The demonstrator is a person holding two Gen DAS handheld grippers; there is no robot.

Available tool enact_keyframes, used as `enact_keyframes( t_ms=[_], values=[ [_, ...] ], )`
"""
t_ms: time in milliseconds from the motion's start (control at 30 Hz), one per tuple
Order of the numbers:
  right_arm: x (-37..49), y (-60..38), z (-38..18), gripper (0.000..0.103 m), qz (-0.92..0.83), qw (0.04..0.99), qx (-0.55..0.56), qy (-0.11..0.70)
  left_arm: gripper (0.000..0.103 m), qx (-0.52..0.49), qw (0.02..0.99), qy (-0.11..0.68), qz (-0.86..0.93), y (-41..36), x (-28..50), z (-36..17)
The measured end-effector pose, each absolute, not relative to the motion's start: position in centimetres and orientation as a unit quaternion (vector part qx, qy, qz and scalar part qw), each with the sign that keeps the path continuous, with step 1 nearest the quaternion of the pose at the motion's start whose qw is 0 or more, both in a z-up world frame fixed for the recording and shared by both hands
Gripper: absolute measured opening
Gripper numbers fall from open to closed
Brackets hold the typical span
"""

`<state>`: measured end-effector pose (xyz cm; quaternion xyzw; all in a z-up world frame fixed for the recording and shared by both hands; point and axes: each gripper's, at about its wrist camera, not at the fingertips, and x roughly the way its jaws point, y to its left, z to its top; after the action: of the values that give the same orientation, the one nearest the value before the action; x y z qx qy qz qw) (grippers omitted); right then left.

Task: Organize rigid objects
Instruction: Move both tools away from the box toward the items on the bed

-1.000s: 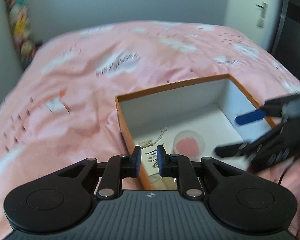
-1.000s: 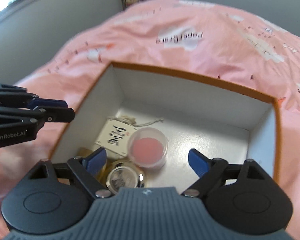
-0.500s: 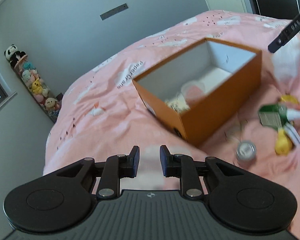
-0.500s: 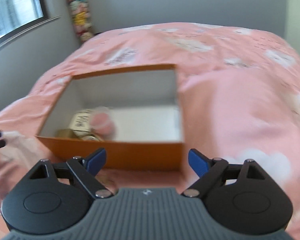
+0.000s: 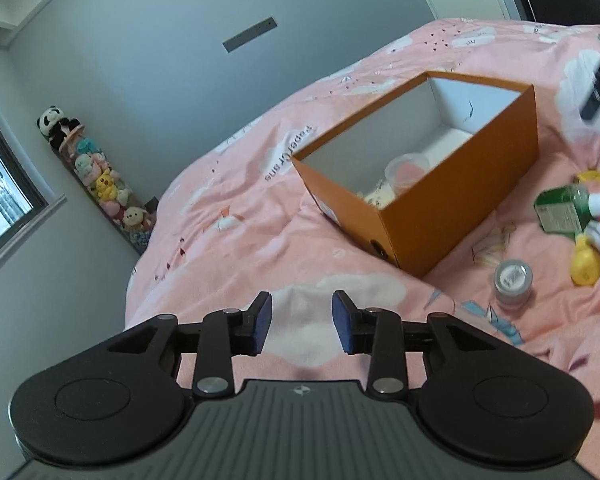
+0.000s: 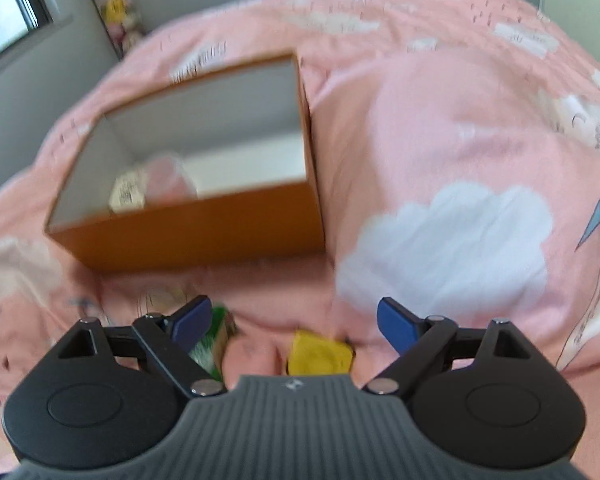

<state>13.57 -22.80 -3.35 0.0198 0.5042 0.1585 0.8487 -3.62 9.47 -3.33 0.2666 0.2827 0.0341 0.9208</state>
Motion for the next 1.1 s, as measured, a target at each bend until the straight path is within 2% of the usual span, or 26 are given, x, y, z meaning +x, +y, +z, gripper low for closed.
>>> enact_keyframes(
  t_ms=[167, 267, 333, 400, 533, 600, 667, 1100],
  values=[
    [13.2, -22.3, -5.1, 0.087, 0.185, 0.811, 0.038, 0.554, 0.043, 0.251, 0.927, 0.278, 0.014, 8.3, -2.9, -2.1],
    [12.7, -21.7, -6.1, 0.081, 0.199, 0.792, 0.043, 0.576, 0.044, 0.239, 0.929, 0.281, -0.026, 6.9, -2.5, -1.7],
    [12.4, -21.3, -6.6, 0.070, 0.210, 0.782, 0.041, 0.585, 0.044, 0.211, 0.931, 0.292, -0.060, 6.1, -2.0, -1.7],
    [12.0, -20.9, -7.0, 0.070, 0.215, 0.775, 0.036, 0.594, 0.044, 0.198, 0.927, 0.303, -0.096, 4.9, -1.6, -1.9],
    [11.4, -20.7, -7.4, 0.055, 0.218, 0.763, 0.032, 0.608, 0.044, 0.180, 0.921, 0.311, -0.150, 2.6, -0.9, -2.5],
    [11.2, -20.7, -7.5, 0.053, 0.216, 0.761, 0.033, 0.610, 0.044, 0.179, 0.909, 0.329, -0.181, 1.3, -0.3, -3.0],
    [11.0, -20.8, -7.1, 0.046, 0.225, 0.762, 0.034, 0.606, 0.044, 0.179, 0.898, 0.343, -0.208, 0.2, 0.1, -3.7],
    [11.1, -20.8, -7.2, 0.046, 0.225, 0.760, 0.037, 0.608, 0.042, 0.082, 0.820, 0.495, -0.277, -3.8, 5.0, -9.2]
  ],
)
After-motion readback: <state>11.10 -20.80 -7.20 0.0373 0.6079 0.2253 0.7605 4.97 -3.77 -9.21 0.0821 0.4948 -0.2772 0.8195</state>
